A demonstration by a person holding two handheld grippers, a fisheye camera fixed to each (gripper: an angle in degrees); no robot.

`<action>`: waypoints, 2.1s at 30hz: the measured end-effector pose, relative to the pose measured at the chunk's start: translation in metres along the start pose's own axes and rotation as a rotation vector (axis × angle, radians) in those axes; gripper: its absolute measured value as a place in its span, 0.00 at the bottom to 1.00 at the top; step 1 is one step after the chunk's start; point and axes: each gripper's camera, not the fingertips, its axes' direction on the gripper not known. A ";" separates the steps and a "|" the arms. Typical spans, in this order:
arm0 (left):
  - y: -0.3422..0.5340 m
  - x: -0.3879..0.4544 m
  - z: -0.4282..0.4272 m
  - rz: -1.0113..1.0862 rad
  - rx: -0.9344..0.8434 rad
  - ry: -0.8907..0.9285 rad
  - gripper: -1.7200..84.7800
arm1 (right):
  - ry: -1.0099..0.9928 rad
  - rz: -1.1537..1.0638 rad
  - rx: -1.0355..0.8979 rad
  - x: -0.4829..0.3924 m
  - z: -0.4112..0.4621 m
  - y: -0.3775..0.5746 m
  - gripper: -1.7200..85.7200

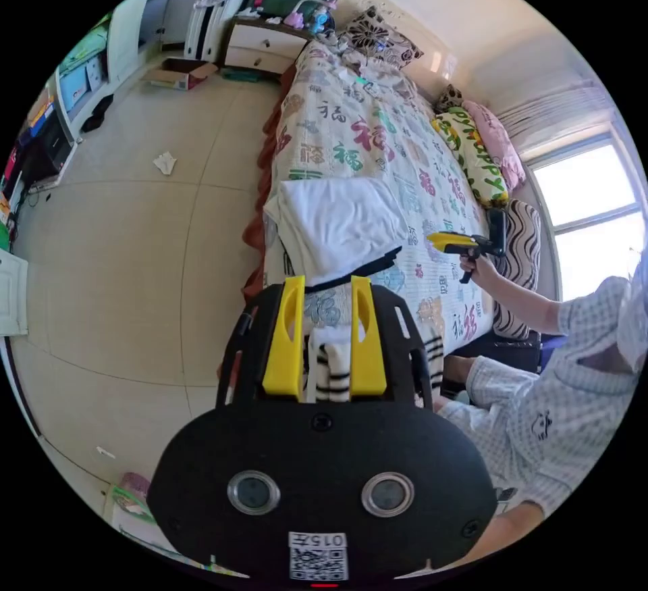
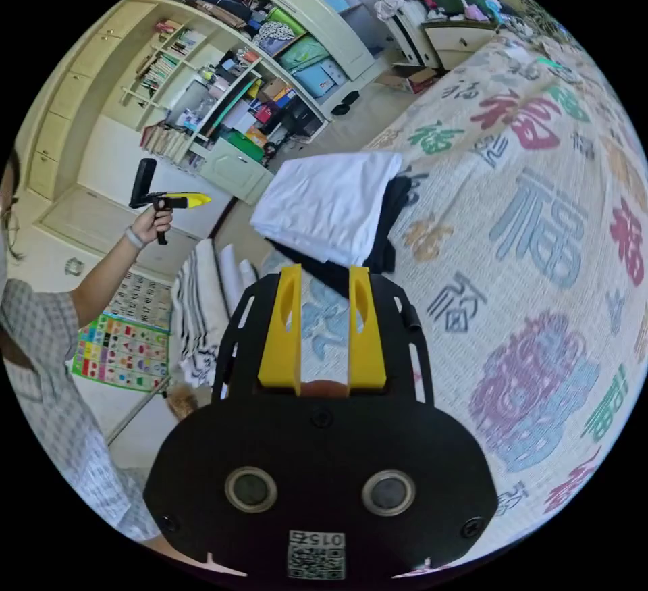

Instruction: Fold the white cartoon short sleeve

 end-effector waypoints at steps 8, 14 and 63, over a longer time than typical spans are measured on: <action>-0.027 0.015 0.081 -0.084 -0.141 -0.083 0.10 | -0.050 0.065 -0.128 -0.013 0.039 -0.049 0.03; 0.001 0.046 0.030 -0.026 0.048 0.007 0.02 | -0.185 -0.007 -0.014 -0.037 -0.009 -0.029 0.01; 0.094 0.692 0.426 0.414 -0.386 0.652 0.02 | -0.261 0.399 0.018 0.063 -0.645 0.560 0.02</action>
